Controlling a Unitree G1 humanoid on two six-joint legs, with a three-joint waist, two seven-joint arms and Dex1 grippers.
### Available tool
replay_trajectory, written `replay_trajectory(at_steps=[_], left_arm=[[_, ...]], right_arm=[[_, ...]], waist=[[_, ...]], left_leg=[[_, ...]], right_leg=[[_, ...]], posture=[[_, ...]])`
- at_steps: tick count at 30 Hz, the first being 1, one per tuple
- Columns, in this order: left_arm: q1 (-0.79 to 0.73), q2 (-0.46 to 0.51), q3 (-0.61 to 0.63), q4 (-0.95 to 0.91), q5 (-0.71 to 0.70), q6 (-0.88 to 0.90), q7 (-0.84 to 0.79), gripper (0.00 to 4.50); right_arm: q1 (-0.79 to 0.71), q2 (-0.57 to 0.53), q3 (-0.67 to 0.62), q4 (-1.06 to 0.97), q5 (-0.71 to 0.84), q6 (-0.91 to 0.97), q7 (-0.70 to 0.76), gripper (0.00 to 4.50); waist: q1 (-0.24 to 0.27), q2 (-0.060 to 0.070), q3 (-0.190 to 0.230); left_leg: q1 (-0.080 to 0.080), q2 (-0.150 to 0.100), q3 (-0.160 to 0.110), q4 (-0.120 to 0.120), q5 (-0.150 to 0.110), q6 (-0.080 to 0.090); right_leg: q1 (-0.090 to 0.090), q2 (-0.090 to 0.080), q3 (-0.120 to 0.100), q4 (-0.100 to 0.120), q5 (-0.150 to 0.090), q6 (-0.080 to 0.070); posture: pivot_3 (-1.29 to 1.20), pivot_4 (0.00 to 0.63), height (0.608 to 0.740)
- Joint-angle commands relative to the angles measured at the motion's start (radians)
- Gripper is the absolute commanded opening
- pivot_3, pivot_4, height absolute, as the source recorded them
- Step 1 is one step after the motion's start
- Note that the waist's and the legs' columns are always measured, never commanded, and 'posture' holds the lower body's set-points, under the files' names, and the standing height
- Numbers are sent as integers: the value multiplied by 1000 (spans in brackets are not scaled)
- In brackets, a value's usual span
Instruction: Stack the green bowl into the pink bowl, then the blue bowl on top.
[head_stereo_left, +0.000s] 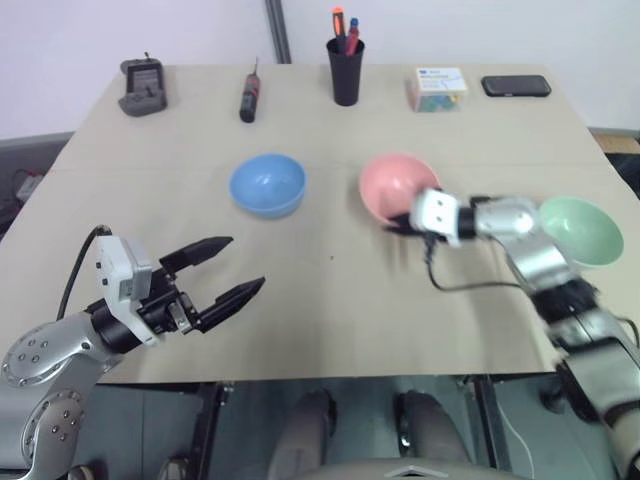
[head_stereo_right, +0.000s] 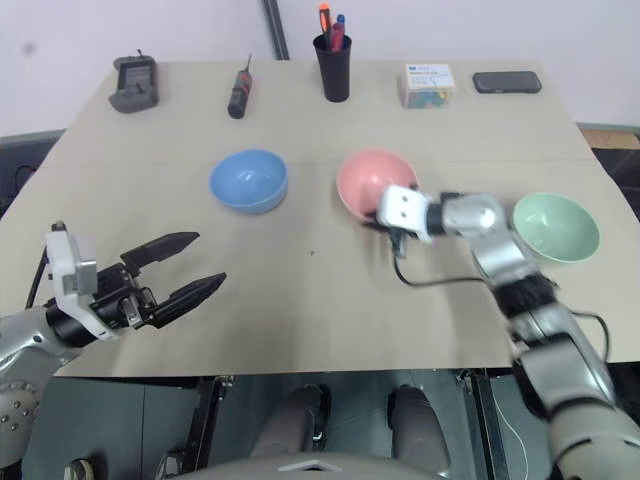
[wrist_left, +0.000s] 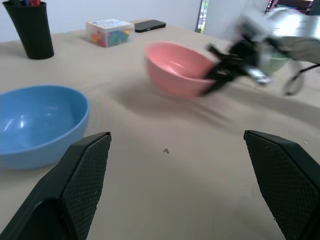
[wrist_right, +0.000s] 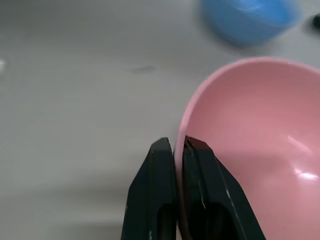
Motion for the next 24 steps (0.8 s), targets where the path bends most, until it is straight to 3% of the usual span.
replay_trajectory(at_steps=[1, 3, 5, 6, 8, 13, 16, 20, 24], left_arm=[[-27, 9, -5, 4, -2, -14, -8, 4500], [-49, 14, -20, 18, 3, -12, -14, 4500], [-74, 20, -35, 36, 10, -14, -22, 4500], [-84, 22, -39, 42, 12, -15, -25, 4500], [-94, 23, -42, 48, 14, -13, -29, 4500], [-116, 21, -59, 63, 20, -12, -41, 4500], [-131, 23, -74, 69, 25, -15, -46, 4500], [-156, 27, -87, 69, 6, -3, -65, 4500], [-208, 41, -152, 63, -58, 31, -154, 4500]], right_arm=[[55, -27, -30, -189, 61, 150, -9, 64], [67, -9, -11, -199, 56, 179, -27, 64], [64, 21, 9, -172, 41, 177, -45, 783], [61, 29, 13, -160, 29, 173, -55, 811], [61, 39, 8, -158, 25, 176, -64, 1483], [67, 52, -29, -195, 45, 200, -101, 3731], [81, 45, -94, -245, 69, 227, -154, 4450], [166, -105, -332, -414, 241, 411, -101, 4450], [254, -218, -549, -377, 221, 455, -188, 4450]], waist=[[-4, 0, 0], [-13, 0, 0], [-14, -1, 0], [-15, -1, -1], [-15, -1, -1], [-15, -1, -1], [-15, -1, -1], [2, -1, -1], [8, -3, -2]], left_leg=[[2, 0, 0, 0, 0, 0], [3, 1, 0, 0, 0, 0], [4, 2, 0, 2, 2, -2], [4, 2, 0, 2, 2, -2], [4, 2, 0, 2, 2, -2], [2, 2, -1, 2, 2, -2], [1, 2, -1, 2, 2, -2], [1, 1, -1, 1, 2, -2], [0, 0, -1, 2, 1, -2]], right_leg=[[0, 1, 0, 1, 0, 0], [1, 1, 0, 3, 0, 0], [2, 3, 0, 3, 1, -1], [2, 3, 0, 3, 1, -1], [2, 4, 0, 3, 1, -2], [1, 3, 0, 2, 1, -2], [1, 3, -1, 1, 1, -2], [1, 2, -1, 2, 1, -2], [2, 1, -4, 0, 1, -2]], posture=[[0, 150, 740], [0, 150, 740], [0, 150, 740], [0, 150, 740], [0, 150, 740], [0, 150, 740], [0, 150, 740], [0, 150, 740], [0, 150, 740]])
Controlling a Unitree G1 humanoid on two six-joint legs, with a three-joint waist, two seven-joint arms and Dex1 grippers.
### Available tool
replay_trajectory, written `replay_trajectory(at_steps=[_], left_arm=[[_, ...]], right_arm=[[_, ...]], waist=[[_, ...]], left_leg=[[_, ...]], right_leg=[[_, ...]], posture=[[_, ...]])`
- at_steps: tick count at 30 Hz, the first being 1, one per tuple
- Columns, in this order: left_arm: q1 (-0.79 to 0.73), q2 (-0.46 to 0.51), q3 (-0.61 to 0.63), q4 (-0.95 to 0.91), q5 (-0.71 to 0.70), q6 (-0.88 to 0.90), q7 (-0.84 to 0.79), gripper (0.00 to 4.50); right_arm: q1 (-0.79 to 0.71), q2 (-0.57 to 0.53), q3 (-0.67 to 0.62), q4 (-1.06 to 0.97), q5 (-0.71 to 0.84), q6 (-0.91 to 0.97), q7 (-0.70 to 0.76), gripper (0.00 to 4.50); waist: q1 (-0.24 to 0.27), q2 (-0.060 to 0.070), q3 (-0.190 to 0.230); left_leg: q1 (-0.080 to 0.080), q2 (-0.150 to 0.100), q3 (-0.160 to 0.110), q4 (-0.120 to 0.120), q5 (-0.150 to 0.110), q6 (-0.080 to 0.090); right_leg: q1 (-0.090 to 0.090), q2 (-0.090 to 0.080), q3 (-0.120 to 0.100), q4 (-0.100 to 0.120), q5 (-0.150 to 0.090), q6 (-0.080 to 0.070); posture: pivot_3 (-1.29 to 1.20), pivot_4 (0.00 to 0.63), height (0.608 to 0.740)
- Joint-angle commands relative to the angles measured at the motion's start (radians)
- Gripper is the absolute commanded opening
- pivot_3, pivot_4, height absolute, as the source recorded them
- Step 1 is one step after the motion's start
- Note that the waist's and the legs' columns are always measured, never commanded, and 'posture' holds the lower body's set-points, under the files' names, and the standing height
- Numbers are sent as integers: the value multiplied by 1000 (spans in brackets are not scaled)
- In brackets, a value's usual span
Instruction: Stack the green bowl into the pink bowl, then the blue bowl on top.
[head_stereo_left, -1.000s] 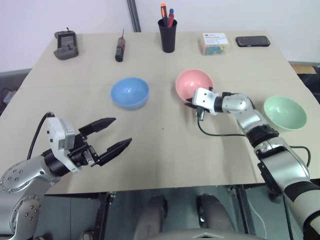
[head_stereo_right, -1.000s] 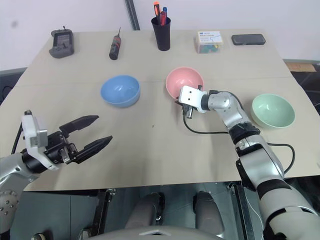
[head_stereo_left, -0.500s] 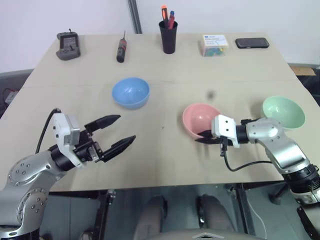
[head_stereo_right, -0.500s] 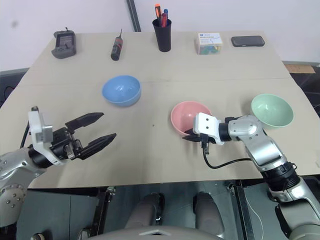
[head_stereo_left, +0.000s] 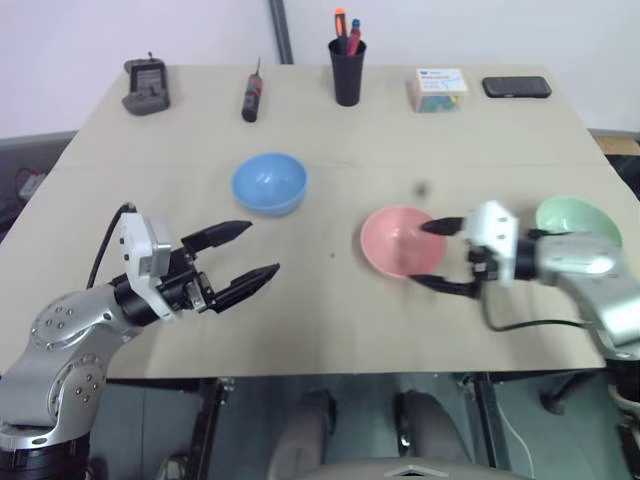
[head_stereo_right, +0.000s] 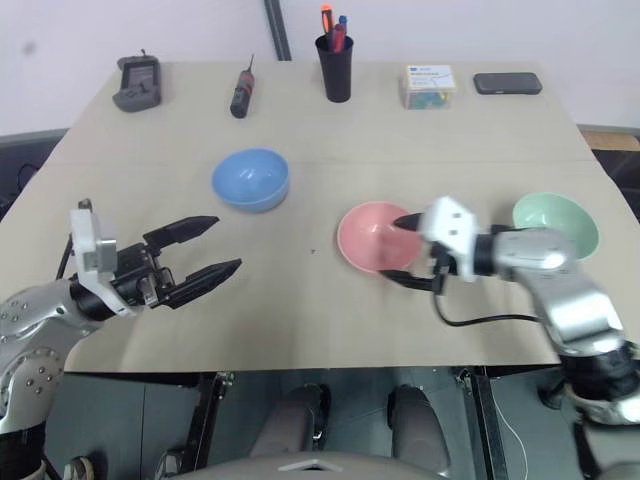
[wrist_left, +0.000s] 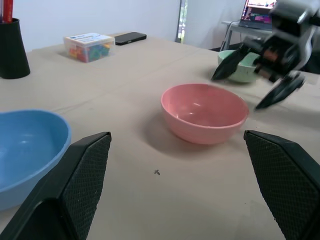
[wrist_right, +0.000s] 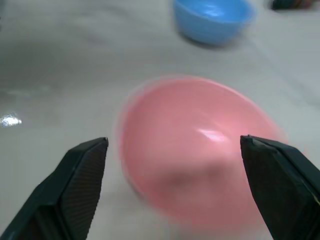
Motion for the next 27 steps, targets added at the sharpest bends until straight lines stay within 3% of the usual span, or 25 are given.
replay_trajectory(at_steps=[1, 4, 8, 13, 23, 27], left_arm=[[-59, 25, -65, -19, -49, 19, -85, 4500], [-124, 28, -137, -4, -26, 11, -134, 4500], [-239, 25, -220, 25, 11, -6, -176, 4500], [-298, 21, -237, 39, 13, 1, -187, 4500], [-277, 19, -219, 20, 14, 5, -167, 4500], [-273, 11, -207, 28, 10, 5, -143, 4500]], right_arm=[[33, -57, -143, 58, -62, 21, -116, 4450], [34, -82, -127, 183, -164, 9, -230, 4450], [16, -34, -101, 280, -168, 17, -289, 4450], [-5, 11, -68, 341, -173, 26, -326, 4450], [-36, 36, -65, 393, -179, 53, -374, 207], [-46, 26, -59, 401, -190, 5, -370, 61]], waist=[[-2, 0, 0], [-4, -1, -1], [-10, -1, -1], [-12, -1, -1], [-8, -1, -1], [-8, -1, -1]], left_leg=[[0, 0, 1, 0, 0, 0], [2, 0, 4, 0, 0, 0], [2, 1, 5, 0, 0, 0], [1, 1, 7, 0, 0, 0], [1, 1, 7, 1, 0, 0], [1, 1, 7, 1, 0, 0]], right_leg=[[0, 0, 0, 0, 0, 0], [1, 0, 0, 2, 0, 0], [0, 1, 2, 3, 0, 0], [0, 2, 4, 2, 0, 0], [-1, 2, 4, 2, 0, 0], [-1, 2, 4, 2, 0, 0]], posture=[[0, 150, 740], [0, 150, 740], [0, 150, 740], [0, 150, 740], [0, 150, 740], [0, 150, 740]])
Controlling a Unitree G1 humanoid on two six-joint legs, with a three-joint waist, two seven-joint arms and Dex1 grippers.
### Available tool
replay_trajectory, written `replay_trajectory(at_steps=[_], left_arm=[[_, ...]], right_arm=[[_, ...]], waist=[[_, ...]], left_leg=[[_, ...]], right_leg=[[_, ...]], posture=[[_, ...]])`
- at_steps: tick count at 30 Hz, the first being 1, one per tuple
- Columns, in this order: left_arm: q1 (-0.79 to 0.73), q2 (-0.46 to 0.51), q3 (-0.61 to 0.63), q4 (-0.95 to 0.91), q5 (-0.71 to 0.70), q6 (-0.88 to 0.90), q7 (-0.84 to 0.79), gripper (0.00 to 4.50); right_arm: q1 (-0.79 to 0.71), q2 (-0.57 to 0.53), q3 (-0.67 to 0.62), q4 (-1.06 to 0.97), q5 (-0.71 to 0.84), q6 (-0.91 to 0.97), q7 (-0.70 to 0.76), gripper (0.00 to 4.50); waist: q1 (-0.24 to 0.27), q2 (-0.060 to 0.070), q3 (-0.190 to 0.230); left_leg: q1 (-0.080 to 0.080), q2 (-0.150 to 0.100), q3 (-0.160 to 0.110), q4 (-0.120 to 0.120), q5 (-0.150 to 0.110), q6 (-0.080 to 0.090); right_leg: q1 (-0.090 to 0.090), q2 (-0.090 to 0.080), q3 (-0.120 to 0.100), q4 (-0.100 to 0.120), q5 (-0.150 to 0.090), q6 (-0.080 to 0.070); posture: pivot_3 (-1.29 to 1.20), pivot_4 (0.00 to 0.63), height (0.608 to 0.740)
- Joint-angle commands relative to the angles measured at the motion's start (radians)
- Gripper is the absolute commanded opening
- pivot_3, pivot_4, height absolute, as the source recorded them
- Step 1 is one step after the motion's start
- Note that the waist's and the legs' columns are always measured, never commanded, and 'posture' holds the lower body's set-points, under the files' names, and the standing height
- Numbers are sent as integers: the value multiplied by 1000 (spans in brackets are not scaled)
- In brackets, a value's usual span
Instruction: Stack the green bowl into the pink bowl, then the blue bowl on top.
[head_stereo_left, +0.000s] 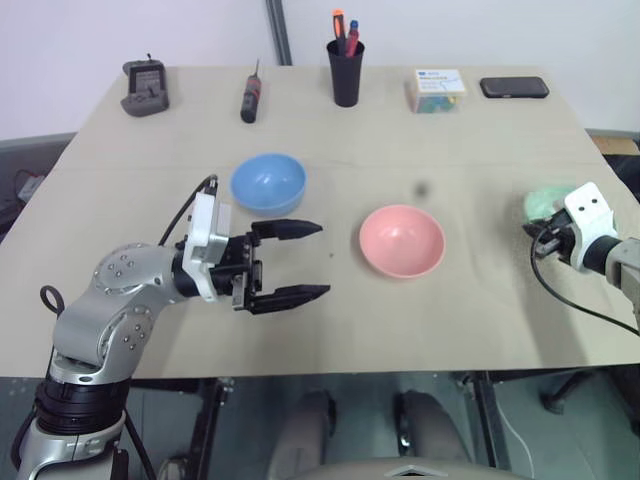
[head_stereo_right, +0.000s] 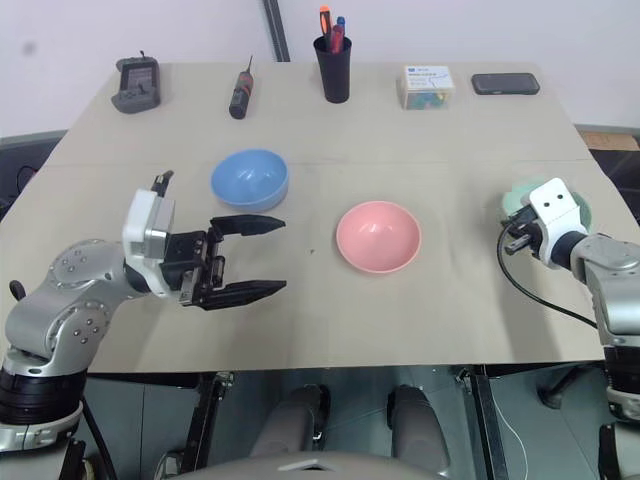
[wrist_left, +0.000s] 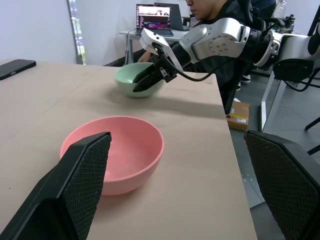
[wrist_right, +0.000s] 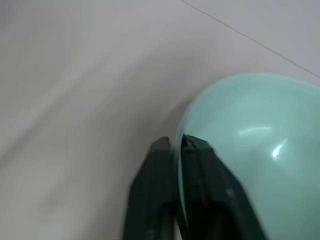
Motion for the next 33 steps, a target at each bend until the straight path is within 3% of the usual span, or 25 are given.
replay_trajectory(at_steps=[1, 6, 9, 12, 17, 18, 24, 25, 27, 30, 33], left_arm=[[6, -4, 31, -12, -5, -12, 22, 4500], [61, -1, 70, 32, 20, -38, 30, 4500], [101, 10, 88, 55, 53, -61, 29, 4500], [124, 10, 101, 74, 75, -79, 41, 4500], [138, -2, 107, 46, 64, -75, 58, 4500], [140, -4, 109, 39, 61, -73, 65, 4500], [136, -25, 120, 26, 122, -91, 180, 4500], [130, -31, 118, 25, 156, -99, 224, 4500], [112, -48, 108, 20, 264, -111, 353, 4500], [75, -48, 66, -2, 442, -33, 561, 4500], [2, -8, -27, 12, 576, 75, 642, 4500]], right_arm=[[-23, -15, -11, -45, 9, -72, 23, 61], [-4, 8, 22, -406, 277, -52, 247, 61], [-44, 39, 69, -556, 390, 16, 250, 61], [-113, 89, 158, -599, 437, 52, 245, 61], [-157, 134, 318, -495, 349, -6, 286, 61], [-158, 147, 340, -466, 334, -21, 288, 796], [-161, 157, 388, -377, 252, -95, 308, 3169], [-159, 152, 372, -383, 257, -96, 308, 3736], [-152, 162, 312, -402, 267, -112, 274, 4439], [-132, 161, 217, -454, 334, -105, 258, 4439], [-126, 156, 177, -486, 361, -98, 248, 4439]], waist=[[0, 0, 0], [-12, 2, 1], [-19, 1, 0], [-18, 0, 0], [-8, -1, -1], [-8, -1, -1], [-10, -1, 0], [-10, -1, -1], [-9, -1, -1], [1, -1, -1], [4, -1, -1]], left_leg=[[0, 0, 0, 0, 0, 0], [0, 1, 0, 0, 0, 0], [0, 5, -4, 0, 0, 0], [0, 4, -5, 0, 0, 0], [0, 3, -6, 1, 0, 0], [0, 3, -6, 1, 0, 0], [0, 3, -7, 1, 0, 0], [0, 3, -7, 1, 0, 0], [0, 3, -8, 1, 0, 0], [0, 3, -8, 1, 0, 0], [0, 3, -8, 1, 0, 0]], right_leg=[[0, 0, 0, 0, 0, 0], [0, 1, 1, 0, 0, 0], [0, 4, 0, 0, 0, 0], [0, 3, 0, 0, 0, 0], [1, 3, -3, 0, 0, 0], [1, 3, -3, 0, 0, 0], [0, 3, -2, 0, 0, 0], [0, 3, -2, 0, 0, 0], [0, 3, -2, 0, 0, 0], [0, 3, -3, 0, 0, 0], [0, 3, -3, 0, 0, 0]], posture=[[0, 150, 740], [0, 150, 740], [0, 150, 740], [0, 150, 740], [0, 150, 740], [0, 150, 740], [0, 150, 740], [0, 150, 740], [0, 150, 740], [0, 150, 740], [0, 150, 740]])
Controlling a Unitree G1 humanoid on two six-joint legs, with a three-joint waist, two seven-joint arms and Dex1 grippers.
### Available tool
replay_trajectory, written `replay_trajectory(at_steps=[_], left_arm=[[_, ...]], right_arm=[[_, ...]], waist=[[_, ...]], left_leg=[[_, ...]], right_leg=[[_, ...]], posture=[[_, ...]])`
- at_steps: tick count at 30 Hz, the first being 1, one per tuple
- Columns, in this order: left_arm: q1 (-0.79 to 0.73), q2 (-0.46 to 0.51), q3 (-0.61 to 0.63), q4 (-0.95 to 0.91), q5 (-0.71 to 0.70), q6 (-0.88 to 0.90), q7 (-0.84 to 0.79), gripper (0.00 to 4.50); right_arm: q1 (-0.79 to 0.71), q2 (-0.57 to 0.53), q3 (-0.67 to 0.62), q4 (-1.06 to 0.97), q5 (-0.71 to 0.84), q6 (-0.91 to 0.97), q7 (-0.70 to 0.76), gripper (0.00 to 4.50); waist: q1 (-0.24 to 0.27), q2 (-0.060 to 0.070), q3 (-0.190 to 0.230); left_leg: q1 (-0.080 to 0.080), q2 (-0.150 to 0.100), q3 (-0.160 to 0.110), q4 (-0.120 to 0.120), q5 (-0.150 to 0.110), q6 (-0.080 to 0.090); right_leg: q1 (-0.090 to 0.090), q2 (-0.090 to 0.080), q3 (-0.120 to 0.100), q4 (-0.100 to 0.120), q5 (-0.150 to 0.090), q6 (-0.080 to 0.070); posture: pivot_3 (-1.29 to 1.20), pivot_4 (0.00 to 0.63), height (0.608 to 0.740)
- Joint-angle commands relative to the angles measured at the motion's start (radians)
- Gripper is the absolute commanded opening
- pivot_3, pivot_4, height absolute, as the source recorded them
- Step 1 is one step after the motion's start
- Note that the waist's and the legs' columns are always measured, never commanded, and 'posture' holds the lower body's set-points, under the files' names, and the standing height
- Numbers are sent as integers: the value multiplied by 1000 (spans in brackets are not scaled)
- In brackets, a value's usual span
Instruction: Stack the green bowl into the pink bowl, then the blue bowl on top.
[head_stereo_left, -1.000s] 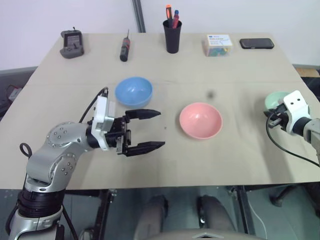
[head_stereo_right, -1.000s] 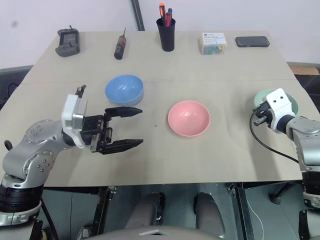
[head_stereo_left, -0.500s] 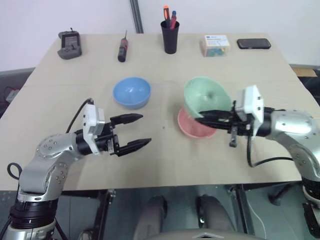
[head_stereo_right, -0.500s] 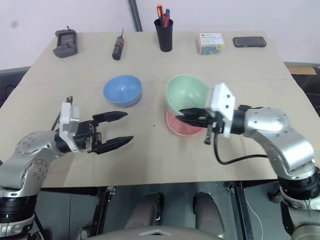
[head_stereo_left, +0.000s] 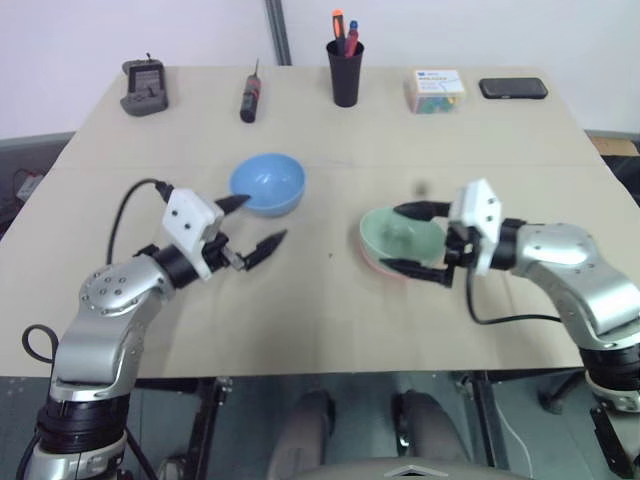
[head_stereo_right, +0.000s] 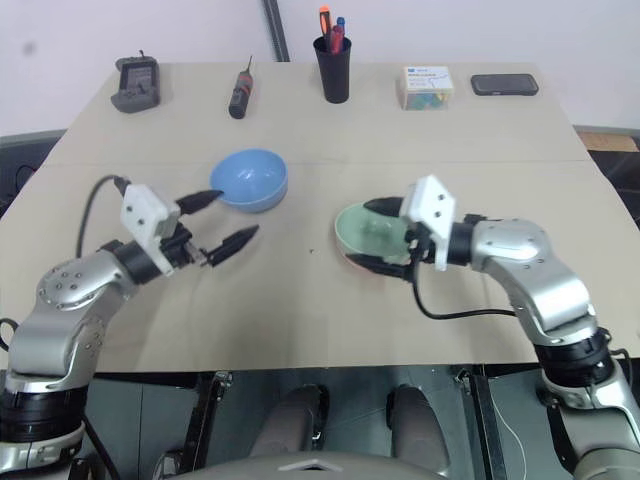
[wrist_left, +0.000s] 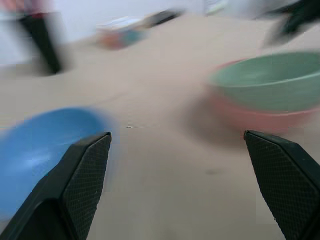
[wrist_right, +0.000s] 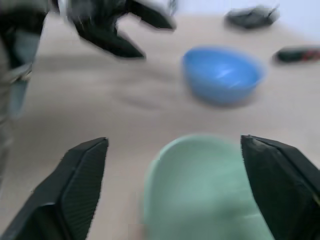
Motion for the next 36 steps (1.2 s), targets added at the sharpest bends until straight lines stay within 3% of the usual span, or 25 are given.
replay_trajectory(at_steps=[1, 3, 11, 15, 20, 22, 30, 36], left_arm=[[-111, 86, -144, 1, 207, 121, 81, 4500], [-193, 149, -251, 68, 326, 120, 56, 4500], [-453, 136, -495, 312, 505, 11, -64, 4500], [-516, 125, -551, 390, 542, -74, -144, 3036], [-538, 110, -547, 421, 549, -118, -207, 474], [-542, 104, -538, 418, 542, -123, -228, 99], [-584, 84, -433, 301, 354, -165, -384, 99], [-710, -68, -405, 237, 110, -223, -549, 99]], right_arm=[[-4, 2, -62, -69, 42, -11, -26, 4439], [-11, 12, -63, -73, 27, -22, -53, 4439], [-30, 4, -52, -63, -15, -37, -85, 4439], [-18, -14, -71, -71, -17, -30, -91, 4500], [6, -28, -86, -93, -18, -22, -113, 4500], [16, -33, -96, -99, -17, -20, -123, 4500], [165, -67, -212, -143, -10, -56, -140, 4500], [367, -98, -358, -194, -14, -79, -153, 4500]], waist=[[2, 0, 0], [0, 0, 0], [-1, 0, 0], [-2, 0, 0], [-2, 0, 0], [-2, 0, 0], [3, -1, 0], [9, 0, 0]], left_leg=[[0, 0, 0, 0, 0, 0], [0, -1, 3, 0, 0, 0], [-1, -1, 4, 0, 0, 0], [-2, -2, 4, 0, 0, -1], [-2, -1, 4, 0, 0, 0], [-2, -1, 4, 0, 0, 0], [-3, -1, 3, 1, 0, 0], [-6, -2, 2, 7, 0, 0]], right_leg=[[0, 0, 0, 0, 0, 0], [0, 0, -1, 1, 0, 0], [0, 0, -1, 0, 0, 0], [-1, 0, -1, -1, 0, 0], [-1, 0, -1, 0, 0, 0], [-1, 0, -1, 0, 0, 0], [-1, 0, -2, 0, 0, 0], [0, -1, -4, 1, 0, 0]], posture=[[0, 150, 740], [0, 150, 740], [0, 150, 740], [0, 150, 740], [0, 150, 740], [0, 150, 740], [0, 150, 740], [0, 150, 740]])
